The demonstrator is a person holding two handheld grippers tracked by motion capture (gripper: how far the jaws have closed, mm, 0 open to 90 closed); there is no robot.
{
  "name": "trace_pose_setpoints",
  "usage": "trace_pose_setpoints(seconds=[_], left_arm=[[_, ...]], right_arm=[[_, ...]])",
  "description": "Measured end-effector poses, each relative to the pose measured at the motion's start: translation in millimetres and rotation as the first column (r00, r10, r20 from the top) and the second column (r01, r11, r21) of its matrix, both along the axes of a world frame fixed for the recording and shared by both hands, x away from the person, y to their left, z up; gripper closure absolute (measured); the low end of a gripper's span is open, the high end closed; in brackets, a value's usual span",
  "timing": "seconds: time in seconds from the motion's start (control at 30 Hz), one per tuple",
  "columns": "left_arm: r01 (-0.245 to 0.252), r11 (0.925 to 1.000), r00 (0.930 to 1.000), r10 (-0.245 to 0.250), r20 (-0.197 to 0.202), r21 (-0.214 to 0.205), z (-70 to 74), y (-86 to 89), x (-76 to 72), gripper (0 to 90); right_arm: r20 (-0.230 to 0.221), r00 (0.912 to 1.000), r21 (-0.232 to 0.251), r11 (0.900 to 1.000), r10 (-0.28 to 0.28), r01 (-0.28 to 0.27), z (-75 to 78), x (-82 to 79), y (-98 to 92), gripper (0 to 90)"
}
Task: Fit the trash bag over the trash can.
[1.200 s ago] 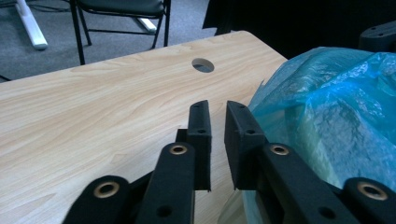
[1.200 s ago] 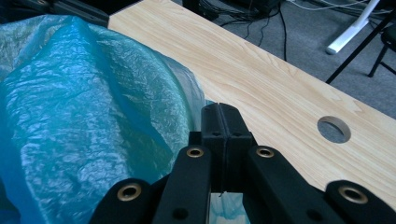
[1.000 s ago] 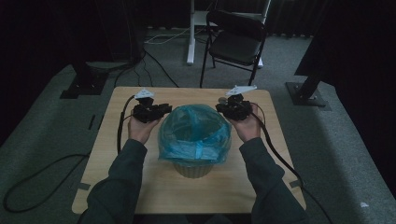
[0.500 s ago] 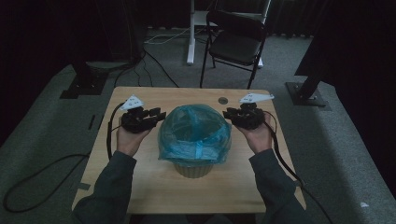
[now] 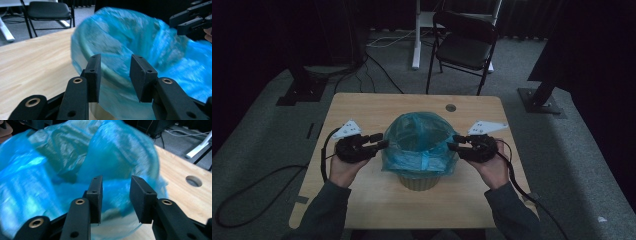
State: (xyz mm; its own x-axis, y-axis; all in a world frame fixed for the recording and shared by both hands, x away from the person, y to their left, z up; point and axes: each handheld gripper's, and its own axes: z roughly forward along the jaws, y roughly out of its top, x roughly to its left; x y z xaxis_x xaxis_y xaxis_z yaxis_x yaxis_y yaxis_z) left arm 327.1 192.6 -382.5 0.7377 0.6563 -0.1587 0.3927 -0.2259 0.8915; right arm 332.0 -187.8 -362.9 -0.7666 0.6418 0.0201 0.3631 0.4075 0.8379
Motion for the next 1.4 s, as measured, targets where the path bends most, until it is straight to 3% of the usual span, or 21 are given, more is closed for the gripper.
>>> trace_pose_setpoints(seconds=[0.07, 0.27, 0.4, 0.57, 0.8, 0.97, 1.23, 1.4], left_arm=[[0.016, 0.9996, 0.9998, -0.016, -0.013, -0.021, -2.3, -0.1, -5.1, 60.3], [0.049, 0.9985, 0.9988, -0.049, -0.006, -0.026, -2.4, -1.0, -21.5, 58.9], [0.076, 0.997, 0.997, -0.076, -0.012, -0.017, -4.9, -3.1, -30.9, 57.9], [0.117, 0.9931, 0.9929, -0.117, -0.021, -0.004, -10.2, -6.3, -41.6, 56.9], [0.141, 0.9898, 0.9896, -0.141, -0.025, -0.019, -19.6, -8.0, -46.7, 55.9], [0.162, 0.9866, 0.9859, -0.163, -0.04, -0.018, -23.4, -11.8, -49.8, 53.7], [0.212, 0.9767, 0.9767, -0.21, -0.045, 0.035, -29.7, -30.2, -55.7, 53.7], [0.227, 0.9714, 0.9735, -0.224, -0.048, 0.07, -32.3, -39.6, -57.5, 58.1]], right_arm=[[-0.004, 1.0, 0.016, 0.9999, 0.007, -0.007, -0.5, -6.2, -1.2, 59.9], [0.004, 0.9996, 0.011, 0.9995, 0.029, -0.029, -0.4, -24.0, -0.5, 56.8], [0.009, 0.999, 0.02, 0.9988, 0.044, -0.044, -0.8, -33.8, -0.3, 55.9], [-0.014, 0.9967, 0.036, 0.9962, 0.08, -0.079, -3.5, -42.1, -0.8, 55.4], [-0.04, 0.9916, 0.077, 0.9898, 0.123, -0.12, -12.6, -49.8, -1.5, 54.7], [-0.051, 0.9871, 0.079, 0.9858, 0.152, -0.148, -15.1, -53.4, 1.6, 53.2], [-0.071, 0.9751, 0.076, 0.9759, 0.21, -0.205, -19.0, -59.1, 7.2, 54.4], [-0.076, 0.9668, 0.06, 0.969, 0.244, -0.24, -22.6, -63.4, 11.6, 54.2]])
